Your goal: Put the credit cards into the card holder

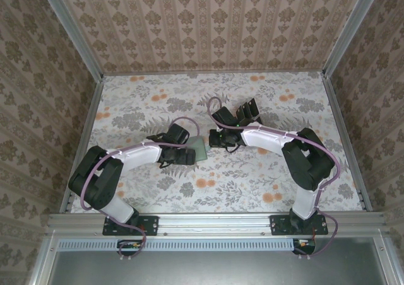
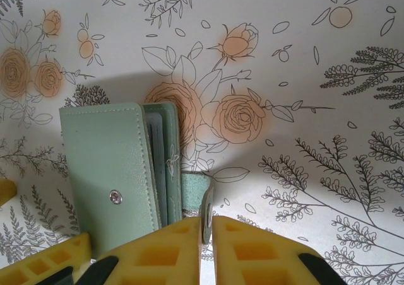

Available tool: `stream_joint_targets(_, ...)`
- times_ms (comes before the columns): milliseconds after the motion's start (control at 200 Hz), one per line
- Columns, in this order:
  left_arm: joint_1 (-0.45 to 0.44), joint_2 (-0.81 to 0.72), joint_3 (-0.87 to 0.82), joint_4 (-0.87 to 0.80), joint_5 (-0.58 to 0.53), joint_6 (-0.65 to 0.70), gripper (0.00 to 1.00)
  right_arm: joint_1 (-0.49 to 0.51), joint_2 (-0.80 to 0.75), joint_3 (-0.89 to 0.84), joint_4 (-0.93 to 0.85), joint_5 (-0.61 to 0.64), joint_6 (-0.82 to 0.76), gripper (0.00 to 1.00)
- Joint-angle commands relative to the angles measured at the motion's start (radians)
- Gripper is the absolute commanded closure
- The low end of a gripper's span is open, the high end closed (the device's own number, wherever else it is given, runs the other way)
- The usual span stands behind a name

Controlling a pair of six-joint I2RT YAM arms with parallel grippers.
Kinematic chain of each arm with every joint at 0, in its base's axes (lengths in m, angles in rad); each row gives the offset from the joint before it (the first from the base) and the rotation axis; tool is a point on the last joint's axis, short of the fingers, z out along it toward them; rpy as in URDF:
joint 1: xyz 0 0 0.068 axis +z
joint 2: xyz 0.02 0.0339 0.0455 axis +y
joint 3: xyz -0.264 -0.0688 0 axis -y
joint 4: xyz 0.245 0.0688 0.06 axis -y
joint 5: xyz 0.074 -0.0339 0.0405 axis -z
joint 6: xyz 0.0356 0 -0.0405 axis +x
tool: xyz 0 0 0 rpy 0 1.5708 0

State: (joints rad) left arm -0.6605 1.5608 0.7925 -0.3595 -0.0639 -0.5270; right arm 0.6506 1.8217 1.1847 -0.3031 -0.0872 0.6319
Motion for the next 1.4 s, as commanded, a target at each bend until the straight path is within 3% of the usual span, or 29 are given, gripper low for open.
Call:
stream_joint_targets(0,0.002,0.033,-0.022,-0.002,-0.014,0.01,0.0,0.006,0.02,0.013,-0.004,-0.017,0.008,0.84)
stream_joint_targets(675,0.002,0.033,-0.025,0.001,-0.013,0.007,0.0,0.007,-0.017,-0.026,0.052,-0.037,0.034,0.72)
stream_joint_targets(895,0.002,0.034,-0.025,0.001,-0.013,0.007,0.0,0.006,-0.005,-0.026,0.049,-0.032,0.036,0.73)
stream_joint_targets(1135,0.002,0.035,-0.024,0.001,-0.014,0.008,0.0,0.006,0.005,-0.031,0.05,-0.031,0.034,0.85)
stream_joint_targets(1320,0.004,0.036,-0.025,0.004,-0.014,0.007,0.0,0.006,-0.004,-0.033,0.058,-0.04,0.035,1.0)
stream_joint_targets(1395,0.004,0.036,-0.025,0.006,-0.014,0.011,0.0,0.007,-0.011,-0.041,0.077,-0.058,0.045,1.0)
